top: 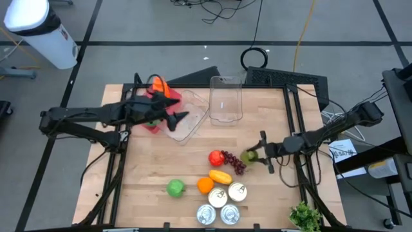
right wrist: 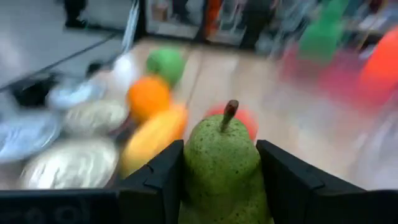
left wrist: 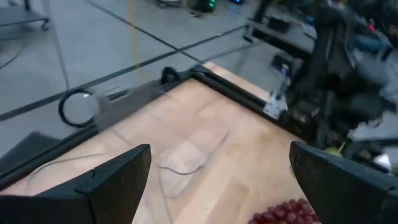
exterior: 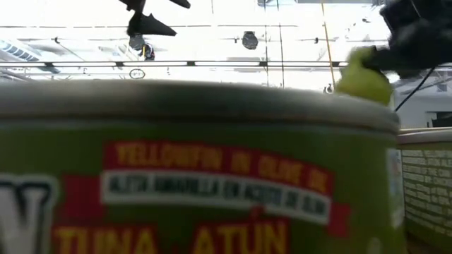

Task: Pick & Place Food Item
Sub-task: Put the green pear into the left transparent bin

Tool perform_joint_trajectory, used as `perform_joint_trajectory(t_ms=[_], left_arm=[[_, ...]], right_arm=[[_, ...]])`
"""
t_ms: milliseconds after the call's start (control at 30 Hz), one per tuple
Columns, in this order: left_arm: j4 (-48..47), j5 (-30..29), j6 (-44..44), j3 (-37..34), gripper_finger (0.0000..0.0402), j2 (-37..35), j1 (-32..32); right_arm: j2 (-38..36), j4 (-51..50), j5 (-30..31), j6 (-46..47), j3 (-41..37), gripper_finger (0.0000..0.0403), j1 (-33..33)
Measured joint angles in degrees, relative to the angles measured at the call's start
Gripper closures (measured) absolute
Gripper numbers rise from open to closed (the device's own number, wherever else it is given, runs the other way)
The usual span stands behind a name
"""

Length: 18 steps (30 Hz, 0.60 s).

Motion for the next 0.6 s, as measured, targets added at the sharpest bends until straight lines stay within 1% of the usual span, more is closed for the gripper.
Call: perform_joint_trajectory(t_ms=[100,167,233,367,433,600], left_arm=[[5.59,0.67,4.53,-0.02,0.0007,4.63,-1.47],[9.32,0.82,7.49,-0.02,0.0007,7.41,-2.54],[14.98,1.52,9.61,-0.02,0.0007,10.24,-3.51],[24.0,4.96,13.55,0.0,0.0007,16.39,-5.41],[29.68,6.36,15.81,-0.05,0.0007,19.82,-6.42],[39.19,7.01,20.59,0.02,0.0007,26.86,-8.45]], right_arm=[[2.83,-1.59,5.24,-4.24,3.71,0.024,-0.38],[4.82,-1.38,5.54,-5.79,6.17,0.024,-1.12],[7.26,0.65,5.56,-6.11,8.71,0.024,-2.11],[14.27,3.3,7.1,-5.79,11.53,0.024,-4.04],[17.69,6.46,7.09,-6.2,13.19,0.024,-4.81],[26.0,11.0,6.87,-6.23,15.66,0.024,-6.97]])
